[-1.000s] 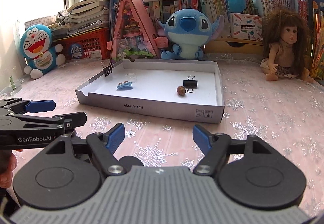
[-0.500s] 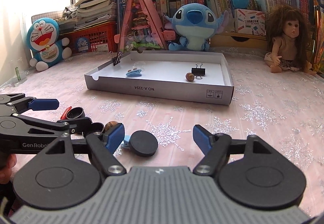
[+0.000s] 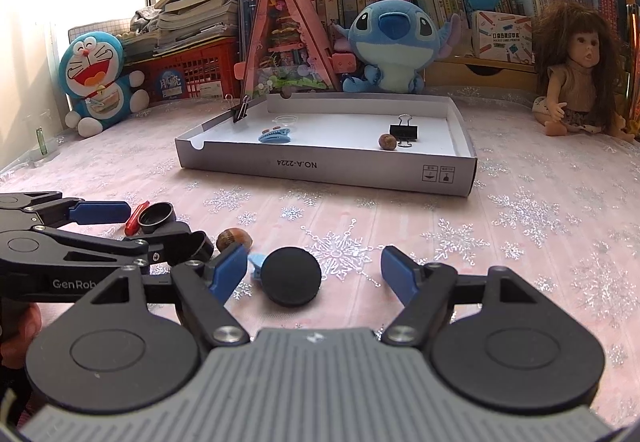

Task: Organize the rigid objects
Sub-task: 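Move both tools back over the black lids on the table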

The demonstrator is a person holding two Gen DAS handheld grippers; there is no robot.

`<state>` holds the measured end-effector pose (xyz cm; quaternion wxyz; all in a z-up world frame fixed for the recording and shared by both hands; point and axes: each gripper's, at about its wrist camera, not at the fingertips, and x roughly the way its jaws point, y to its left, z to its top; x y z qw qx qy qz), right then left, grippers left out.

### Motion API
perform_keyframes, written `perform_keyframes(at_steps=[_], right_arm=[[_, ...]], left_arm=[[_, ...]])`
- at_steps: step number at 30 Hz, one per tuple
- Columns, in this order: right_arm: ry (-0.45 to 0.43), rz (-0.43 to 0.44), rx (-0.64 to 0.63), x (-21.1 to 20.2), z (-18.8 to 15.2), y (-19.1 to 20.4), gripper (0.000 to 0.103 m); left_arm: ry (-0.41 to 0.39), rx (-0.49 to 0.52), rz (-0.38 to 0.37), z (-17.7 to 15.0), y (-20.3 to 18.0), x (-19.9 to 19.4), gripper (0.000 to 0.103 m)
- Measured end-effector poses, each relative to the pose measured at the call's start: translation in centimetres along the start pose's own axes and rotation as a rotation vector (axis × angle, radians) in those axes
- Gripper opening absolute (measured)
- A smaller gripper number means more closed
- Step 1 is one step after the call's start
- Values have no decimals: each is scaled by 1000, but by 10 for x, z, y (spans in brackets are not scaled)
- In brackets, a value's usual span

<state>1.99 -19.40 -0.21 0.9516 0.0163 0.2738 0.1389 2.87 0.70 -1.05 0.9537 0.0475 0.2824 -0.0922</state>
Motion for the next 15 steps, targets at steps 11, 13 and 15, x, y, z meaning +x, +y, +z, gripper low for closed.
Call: perform_keyframes(at_steps=[11, 13, 15], right_arm=[[-2, 32, -35, -5, -2, 1, 63], [-3, 35, -31, -7, -3, -1, 59], [-11, 41, -12, -9, -3, -5, 56]], left_arm=[[6, -32, -18, -2, 5, 2, 78], [8, -35, -21, -2, 6, 3, 78], [8, -35, -21, -2, 6, 3, 78]])
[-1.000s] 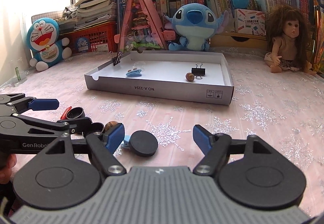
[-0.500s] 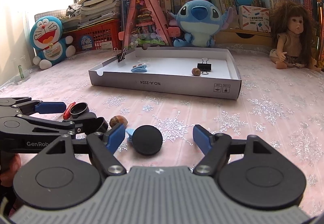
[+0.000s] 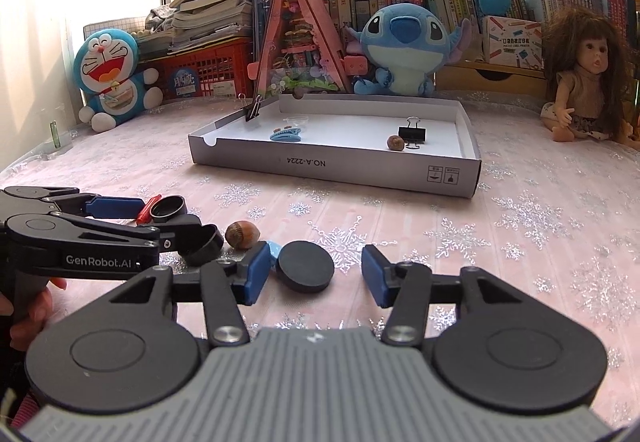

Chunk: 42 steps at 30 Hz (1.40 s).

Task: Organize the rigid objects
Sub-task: 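Move both tools back over the black lids on the table, then grasp a flat black lid with the left tool while the right tool grasps another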

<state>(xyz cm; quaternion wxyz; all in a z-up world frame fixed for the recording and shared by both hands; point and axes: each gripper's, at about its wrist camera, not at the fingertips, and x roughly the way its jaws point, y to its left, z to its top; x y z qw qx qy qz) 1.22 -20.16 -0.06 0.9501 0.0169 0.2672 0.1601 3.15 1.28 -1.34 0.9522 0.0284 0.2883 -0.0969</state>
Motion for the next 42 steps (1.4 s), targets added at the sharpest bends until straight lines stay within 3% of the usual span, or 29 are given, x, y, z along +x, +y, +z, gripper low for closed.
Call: perform_keyframes(at_steps=[4, 10, 15, 20, 28, 30, 31, 32, 36, 42], right_arm=[[-24, -15, 46, -4, 0, -8, 49], [-1, -80, 9, 0, 1, -6, 42], [-2, -85, 4, 1, 0, -5, 40], [0, -111, 4, 2, 0, -7, 40], [19, -147, 46, 7, -1, -16, 40], [20, -150, 34, 7, -2, -15, 40], [20, -151, 29, 8, -2, -15, 41], [21, -152, 24, 8, -2, -14, 42], [21, -152, 13, 9, -2, -12, 42], [21, -152, 13, 10, -2, -12, 42]], left_arm=[[-1, 1, 1, 0, 0, 0, 78], [-1, 2, 1, 0, 0, 0, 78], [-10, 25, -7, -1, -2, -4, 67], [-25, 78, -13, -2, -9, -11, 47], [-38, 82, -53, -1, -16, -19, 46], [-36, 75, -53, -1, -16, -19, 37], [-33, 67, -53, -1, -15, -18, 22], [-27, 50, -56, -1, -13, -17, 17], [-35, 7, -51, 1, -7, -17, 17], [-18, 51, 4, 0, -7, -14, 19]])
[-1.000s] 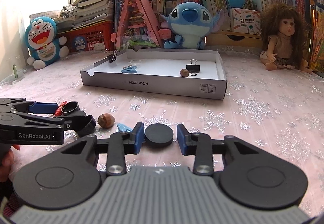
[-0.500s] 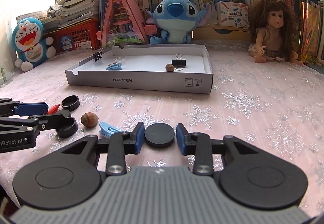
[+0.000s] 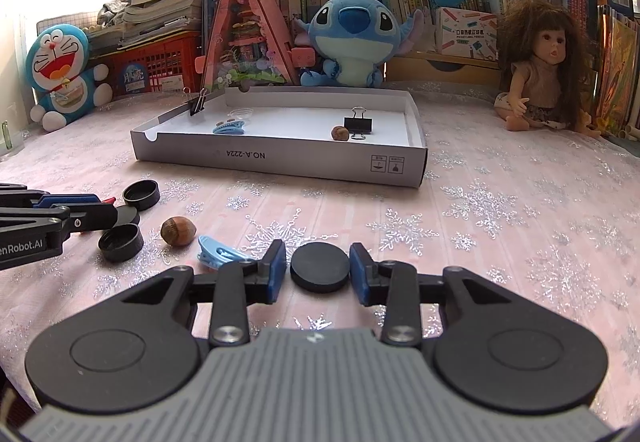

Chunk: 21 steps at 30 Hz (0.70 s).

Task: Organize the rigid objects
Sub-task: 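Grasp a flat black lid with the left tool while the right tool grasps another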

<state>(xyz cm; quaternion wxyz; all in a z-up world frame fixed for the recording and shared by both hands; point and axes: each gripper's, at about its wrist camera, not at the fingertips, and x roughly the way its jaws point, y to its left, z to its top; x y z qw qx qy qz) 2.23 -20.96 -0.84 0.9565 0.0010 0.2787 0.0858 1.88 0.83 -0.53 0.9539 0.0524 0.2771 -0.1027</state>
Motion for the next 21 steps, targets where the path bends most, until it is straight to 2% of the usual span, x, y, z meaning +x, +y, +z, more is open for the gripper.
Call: perform_keyframes(at_steps=[2, 6, 14, 21], right_arm=[[0, 0, -1, 0, 0, 0, 42], [0, 0, 0, 0, 0, 0, 42], [0, 0, 0, 0, 0, 1, 43], [0, 0, -1, 0, 0, 1, 44]], left_arm=[[-7, 19, -7, -1, 0, 1, 19], [9, -16, -64, 1, 0, 1, 23], [15, 10, -30, 0, -12, 10, 31], [16, 7, -27, 0, -12, 13, 32]])
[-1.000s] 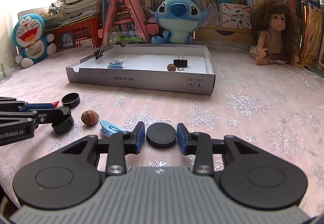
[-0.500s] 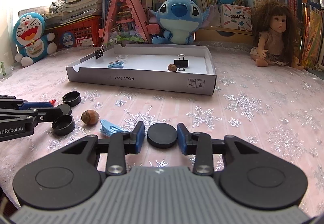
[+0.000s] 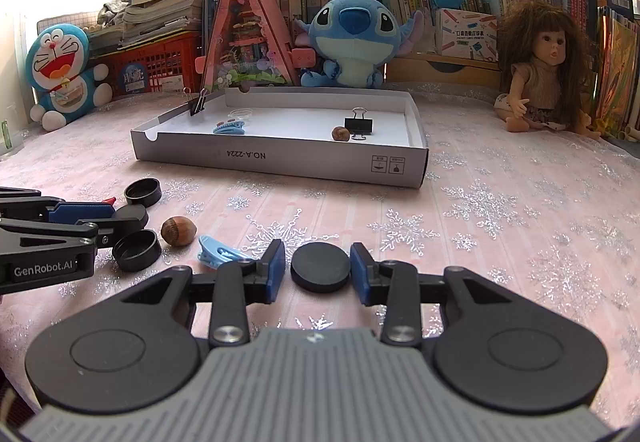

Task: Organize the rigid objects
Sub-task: 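Grasp a flat black lid with the left tool while the right tool grasps another, then lift and carry both black lids over the white tray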

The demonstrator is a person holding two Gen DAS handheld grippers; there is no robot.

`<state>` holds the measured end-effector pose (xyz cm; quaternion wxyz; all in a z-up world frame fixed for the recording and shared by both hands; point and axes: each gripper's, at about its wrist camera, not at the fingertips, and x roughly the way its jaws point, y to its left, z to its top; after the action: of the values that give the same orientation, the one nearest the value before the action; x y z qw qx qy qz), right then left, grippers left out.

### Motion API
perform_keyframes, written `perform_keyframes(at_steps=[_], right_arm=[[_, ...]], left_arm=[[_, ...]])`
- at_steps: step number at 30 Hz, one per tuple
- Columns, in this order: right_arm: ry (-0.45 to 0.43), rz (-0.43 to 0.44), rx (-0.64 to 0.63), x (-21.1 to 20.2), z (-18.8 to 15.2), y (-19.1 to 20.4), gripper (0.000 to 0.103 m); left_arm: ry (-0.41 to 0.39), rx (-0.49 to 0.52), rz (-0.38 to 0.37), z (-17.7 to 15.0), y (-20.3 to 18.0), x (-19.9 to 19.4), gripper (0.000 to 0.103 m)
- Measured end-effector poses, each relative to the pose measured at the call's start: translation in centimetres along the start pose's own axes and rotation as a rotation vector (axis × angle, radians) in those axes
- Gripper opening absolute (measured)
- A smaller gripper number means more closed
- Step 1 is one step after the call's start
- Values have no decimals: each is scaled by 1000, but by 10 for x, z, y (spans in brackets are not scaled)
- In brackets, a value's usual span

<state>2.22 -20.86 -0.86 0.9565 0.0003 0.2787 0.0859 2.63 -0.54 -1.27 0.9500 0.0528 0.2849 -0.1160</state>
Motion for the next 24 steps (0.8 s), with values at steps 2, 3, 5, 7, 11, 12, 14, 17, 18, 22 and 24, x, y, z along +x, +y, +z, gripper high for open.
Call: perform_keyframes(at_steps=[2, 3, 5, 7, 11, 12, 14, 17, 18, 22, 24], right_arm=[[0, 0, -1, 0, 0, 0, 44], [0, -1, -3, 0, 0, 0, 44], [-2, -4, -8, 0, 0, 1, 37], [-6, -9, -16, -1, 0, 2, 37], [-10, -10, -1, -3, 0, 1, 36], [-11, -12, 2, -3, 1, 1, 36], [-13, -15, 6, -4, 1, 0, 36], [-20, -17, 6, -6, 3, 0, 36], [-22, -20, 5, -7, 3, 1, 36], [-33, -23, 8, -10, 8, 1, 36], [-40, -22, 8, -12, 12, 1, 36]], left_arm=[[-2, 4, -2, 0, 0, 0, 29], [-4, 6, -1, 0, -1, 0, 29], [-8, 9, 6, 0, -2, 0, 28], [-10, 10, 11, 0, -3, 0, 28], [-12, 1, 16, 1, -5, -1, 28], [-13, -2, 17, 1, -5, -2, 28], [-19, -6, 18, 2, -4, -4, 28], [-32, -5, 19, 5, -4, -8, 28], [-35, -2, 21, 6, -4, -9, 28], [-44, -6, 30, 13, -4, -13, 28], [-45, -14, 29, 17, -4, -14, 28]])
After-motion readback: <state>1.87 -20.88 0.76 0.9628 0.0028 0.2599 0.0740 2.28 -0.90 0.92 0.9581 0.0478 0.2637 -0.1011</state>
